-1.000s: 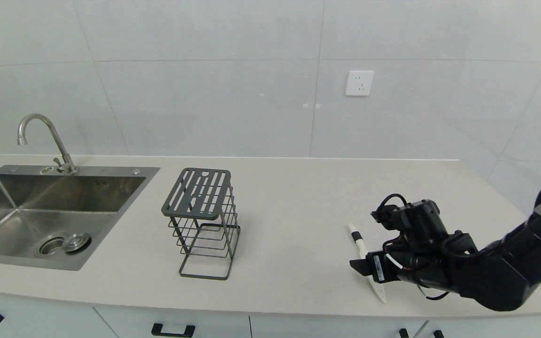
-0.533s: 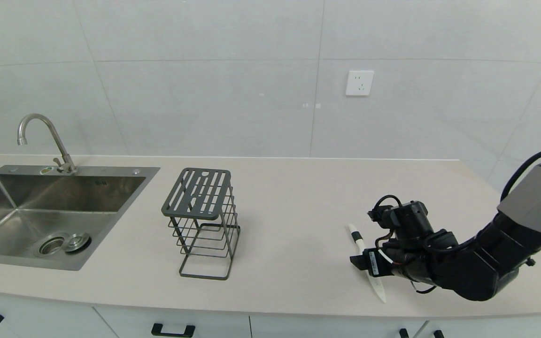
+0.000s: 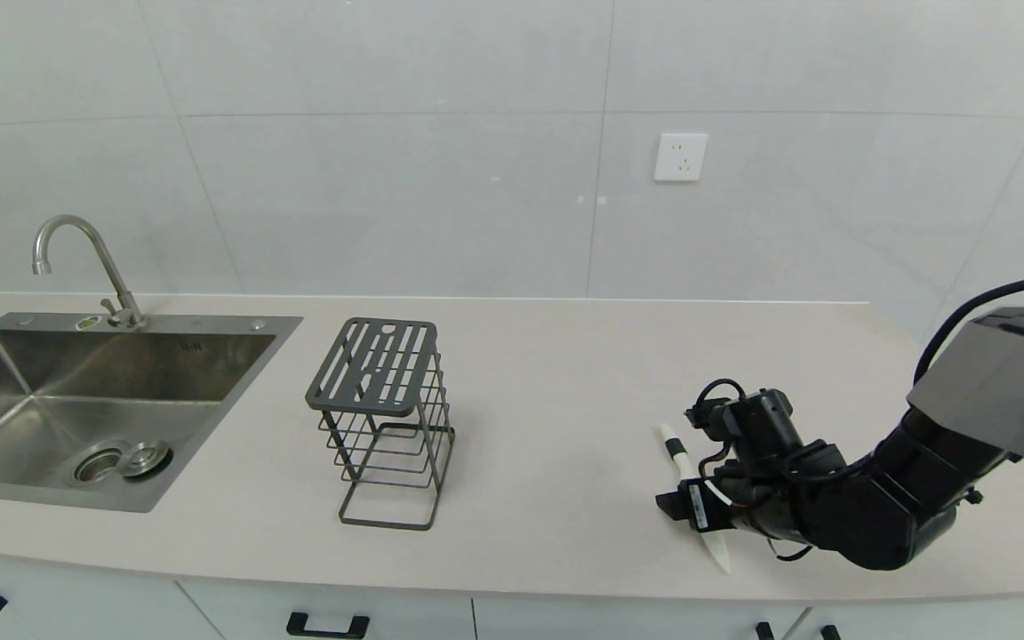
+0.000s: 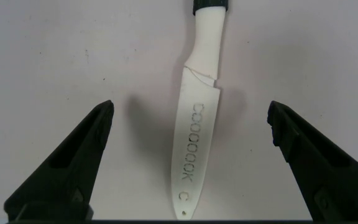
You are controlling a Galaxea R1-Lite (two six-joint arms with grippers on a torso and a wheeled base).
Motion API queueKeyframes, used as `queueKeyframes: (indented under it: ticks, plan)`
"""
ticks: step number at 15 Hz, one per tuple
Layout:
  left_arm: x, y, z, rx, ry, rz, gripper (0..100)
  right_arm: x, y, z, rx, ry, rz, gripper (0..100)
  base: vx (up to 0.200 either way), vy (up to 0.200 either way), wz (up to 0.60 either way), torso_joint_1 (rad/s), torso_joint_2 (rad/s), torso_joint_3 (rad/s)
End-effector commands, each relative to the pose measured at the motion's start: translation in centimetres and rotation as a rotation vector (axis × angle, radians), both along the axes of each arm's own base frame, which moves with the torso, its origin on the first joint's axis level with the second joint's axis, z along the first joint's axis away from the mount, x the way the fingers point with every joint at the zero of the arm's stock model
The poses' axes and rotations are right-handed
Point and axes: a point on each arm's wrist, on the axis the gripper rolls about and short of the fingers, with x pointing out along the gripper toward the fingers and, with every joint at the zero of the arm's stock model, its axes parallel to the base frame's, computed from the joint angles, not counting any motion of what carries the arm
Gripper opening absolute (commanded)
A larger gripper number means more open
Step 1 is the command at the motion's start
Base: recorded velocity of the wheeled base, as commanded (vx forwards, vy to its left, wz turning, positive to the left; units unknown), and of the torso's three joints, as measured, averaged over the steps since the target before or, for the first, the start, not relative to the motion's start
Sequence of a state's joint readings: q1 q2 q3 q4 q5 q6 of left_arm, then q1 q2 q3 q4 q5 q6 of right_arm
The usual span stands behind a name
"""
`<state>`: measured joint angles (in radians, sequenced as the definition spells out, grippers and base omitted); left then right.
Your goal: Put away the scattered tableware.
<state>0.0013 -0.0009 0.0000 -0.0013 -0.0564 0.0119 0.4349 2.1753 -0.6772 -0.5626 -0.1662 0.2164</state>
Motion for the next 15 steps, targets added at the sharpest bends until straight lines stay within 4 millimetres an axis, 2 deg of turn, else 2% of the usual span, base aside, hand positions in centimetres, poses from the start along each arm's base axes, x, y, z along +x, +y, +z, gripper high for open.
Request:
queueKeyframes:
  ticks: [1,7,15]
  plan:
    - [0.0,0.0,0.0,0.000,0.001,0.000,100,0.0,0.0,0.1,0.002,-0.004,0.001,100,0.000,0.000,0.00,0.000,0.00,0.000]
    - [0.0,0.0,0.0,0.000,0.001,0.000,100,0.3,0.8,-0.9,-0.005,0.001,0.023,100,0.000,0.000,0.00,0.000,0.00,0.000]
    - [0.0,0.0,0.0,0.000,0.001,0.000,100,0.2,0.7,-2.3,-0.024,0.039,0.023,100,0.000,0.000,0.00,0.000,0.00,0.000]
